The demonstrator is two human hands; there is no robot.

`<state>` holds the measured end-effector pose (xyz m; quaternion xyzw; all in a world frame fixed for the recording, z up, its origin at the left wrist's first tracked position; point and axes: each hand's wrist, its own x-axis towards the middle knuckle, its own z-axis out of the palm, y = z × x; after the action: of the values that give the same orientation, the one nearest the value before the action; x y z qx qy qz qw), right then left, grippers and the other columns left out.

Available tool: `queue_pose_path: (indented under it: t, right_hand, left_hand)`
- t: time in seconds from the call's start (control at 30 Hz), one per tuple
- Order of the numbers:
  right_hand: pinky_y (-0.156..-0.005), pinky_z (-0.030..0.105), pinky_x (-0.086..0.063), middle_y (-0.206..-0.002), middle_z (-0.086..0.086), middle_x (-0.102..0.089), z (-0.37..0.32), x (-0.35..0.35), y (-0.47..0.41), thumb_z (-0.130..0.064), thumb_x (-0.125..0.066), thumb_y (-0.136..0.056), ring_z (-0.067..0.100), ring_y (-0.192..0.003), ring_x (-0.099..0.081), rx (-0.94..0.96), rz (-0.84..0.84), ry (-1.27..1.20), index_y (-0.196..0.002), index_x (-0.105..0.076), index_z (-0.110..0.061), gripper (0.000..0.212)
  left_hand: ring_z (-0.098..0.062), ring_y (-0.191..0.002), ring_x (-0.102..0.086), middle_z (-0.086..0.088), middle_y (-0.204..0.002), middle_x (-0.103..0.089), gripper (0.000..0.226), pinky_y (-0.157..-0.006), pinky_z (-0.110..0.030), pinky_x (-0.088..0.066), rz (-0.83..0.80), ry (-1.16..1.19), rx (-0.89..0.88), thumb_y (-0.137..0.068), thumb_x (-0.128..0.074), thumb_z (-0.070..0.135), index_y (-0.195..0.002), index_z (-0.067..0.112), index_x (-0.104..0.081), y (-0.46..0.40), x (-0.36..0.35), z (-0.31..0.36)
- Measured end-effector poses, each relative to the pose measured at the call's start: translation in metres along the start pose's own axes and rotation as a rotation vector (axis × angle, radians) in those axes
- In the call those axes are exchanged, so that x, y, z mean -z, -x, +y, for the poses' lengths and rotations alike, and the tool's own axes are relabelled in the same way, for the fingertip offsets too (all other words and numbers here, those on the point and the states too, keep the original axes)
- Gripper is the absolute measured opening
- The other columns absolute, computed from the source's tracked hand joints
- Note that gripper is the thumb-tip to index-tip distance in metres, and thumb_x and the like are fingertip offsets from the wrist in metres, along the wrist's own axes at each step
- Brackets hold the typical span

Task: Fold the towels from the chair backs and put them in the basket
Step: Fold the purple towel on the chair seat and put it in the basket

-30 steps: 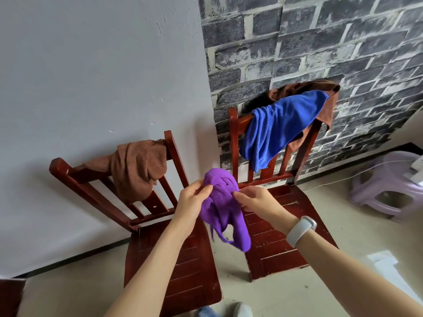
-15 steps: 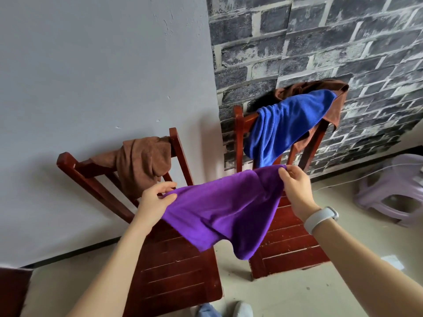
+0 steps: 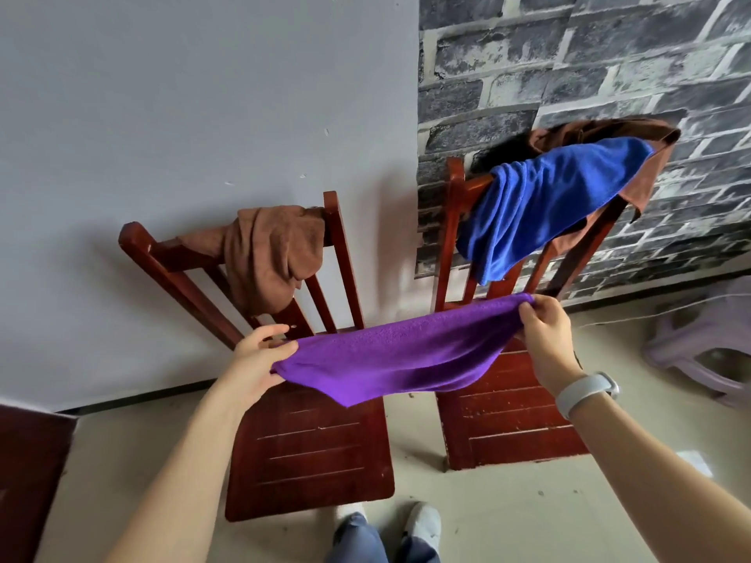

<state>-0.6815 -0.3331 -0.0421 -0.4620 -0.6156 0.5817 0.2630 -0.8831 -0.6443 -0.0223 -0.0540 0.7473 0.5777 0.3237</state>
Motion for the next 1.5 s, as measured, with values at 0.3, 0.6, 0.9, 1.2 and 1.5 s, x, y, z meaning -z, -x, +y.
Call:
queue_pose_path:
  t: [0.3, 0.6, 0.9, 1.2, 1.5]
  right_hand:
    - [-0.071, 0.031, -0.04, -0.088, 0.008, -0.06, 0.0, -0.007, 0.017, -0.012, -0.05, -0.09, 0.022, -0.078, -0.054, 0.143, 0.009, 0.394, -0.1, -0.056, -0.008, 0.012]
    - [-0.052, 0.013, -0.042, -0.072, 0.005, -0.06, -0.002, -0.053, 0.055, -0.008, -0.047, -0.091, 0.019, -0.061, -0.055, 0.183, -0.081, 0.499, -0.103, -0.053, -0.019, 0.018]
    - [-0.05, 0.009, -0.04, -0.079, 0.006, -0.063, -0.001, -0.095, 0.102, 0.004, -0.045, -0.086, 0.015, -0.059, -0.054, 0.171, -0.218, 0.606, -0.096, -0.065, -0.009, 0.026]
    - [-0.076, 0.025, -0.038, -0.094, 0.005, -0.054, 0.01, -0.115, 0.139, 0.002, -0.057, -0.083, 0.021, -0.084, -0.053, 0.281, -0.209, 0.831, -0.106, -0.062, -0.002, 0.024]
    - [-0.085, 0.039, -0.042, -0.106, 0.023, -0.059, 0.045, -0.112, 0.175, 0.007, -0.047, -0.087, 0.039, -0.1, -0.054, 0.361, -0.144, 0.85, -0.101, -0.059, 0.007, 0.019]
  left_hand:
    - [-0.023, -0.107, -0.053, -0.006, -0.111, -0.059, 0.018, -0.089, -0.028, -0.038, 0.152, -0.691, -0.29, -0.081, -0.063, 0.0, -0.093, 0.012, -0.061, 0.011, 0.021, -0.015]
    - [-0.012, -0.096, -0.05, 0.005, -0.108, -0.046, 0.023, -0.082, -0.023, -0.038, -0.195, -0.939, -0.333, -0.068, -0.079, 0.027, -0.083, 0.02, -0.063, 0.026, 0.082, -0.024]
    - [-0.019, -0.082, -0.052, -0.012, -0.094, -0.064, 0.012, -0.072, -0.025, -0.035, 0.206, -0.856, -0.463, -0.082, -0.062, 0.004, -0.094, 0.003, -0.064, 0.003, 0.145, -0.06]
    - [-0.018, -0.09, -0.058, 0.001, -0.088, -0.063, 0.019, -0.081, -0.032, -0.047, 0.184, -0.221, -0.259, -0.08, -0.064, 0.003, -0.087, 0.021, -0.064, -0.014, 0.18, -0.07]
    - [-0.034, -0.086, -0.058, -0.016, -0.089, -0.067, 0.014, -0.076, -0.031, -0.038, 0.062, -0.862, -0.523, -0.078, -0.064, -0.004, -0.091, 0.0, -0.07, -0.003, 0.194, -0.104]
